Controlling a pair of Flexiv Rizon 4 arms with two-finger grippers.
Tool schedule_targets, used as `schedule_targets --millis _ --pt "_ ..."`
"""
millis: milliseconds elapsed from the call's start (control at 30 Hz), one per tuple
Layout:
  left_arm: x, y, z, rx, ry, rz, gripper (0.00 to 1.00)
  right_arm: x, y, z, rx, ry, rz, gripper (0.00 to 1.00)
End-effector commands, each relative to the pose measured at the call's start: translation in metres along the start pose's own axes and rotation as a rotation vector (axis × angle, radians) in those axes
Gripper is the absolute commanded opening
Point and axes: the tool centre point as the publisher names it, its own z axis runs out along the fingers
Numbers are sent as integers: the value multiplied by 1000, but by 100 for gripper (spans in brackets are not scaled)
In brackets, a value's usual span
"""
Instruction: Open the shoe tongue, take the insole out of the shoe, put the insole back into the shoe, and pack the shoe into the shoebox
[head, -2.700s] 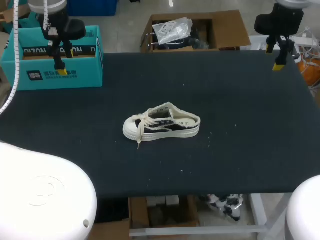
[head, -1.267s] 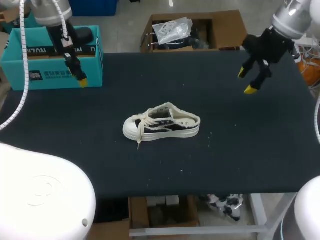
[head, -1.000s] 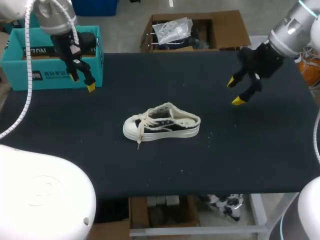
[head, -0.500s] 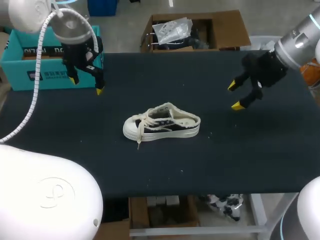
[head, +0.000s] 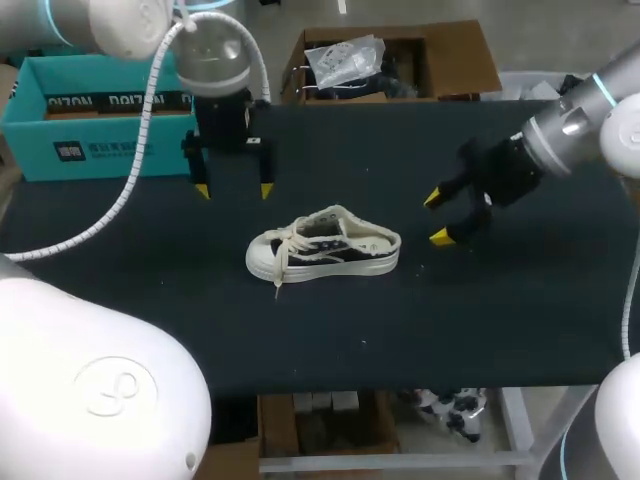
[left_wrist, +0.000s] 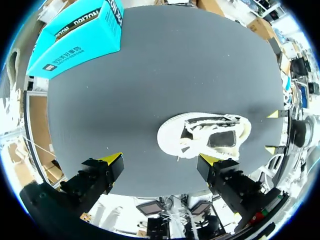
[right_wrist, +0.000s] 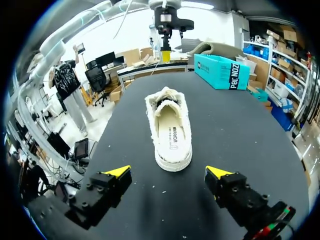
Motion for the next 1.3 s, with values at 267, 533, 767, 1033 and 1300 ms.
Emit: schedule_targets --millis 267,533,767,1033,1300 --pt "43 -2 10 -36 -32 4 100 -7 2 59 -80 38 8 100" --pt "57 5 14 -36 -33 47 100 -10 1 88 -127 60 18 100" --pt "69 8 19 -47 -39 75 100 -5 2 101 -155 44 10 100" --pt "75 8 24 -61 -32 92 100 -3 5 110 -195 16 -18 100" --pt "81 9 27 -77 -22 102 100 -6 4 116 -217 7 -27 100"
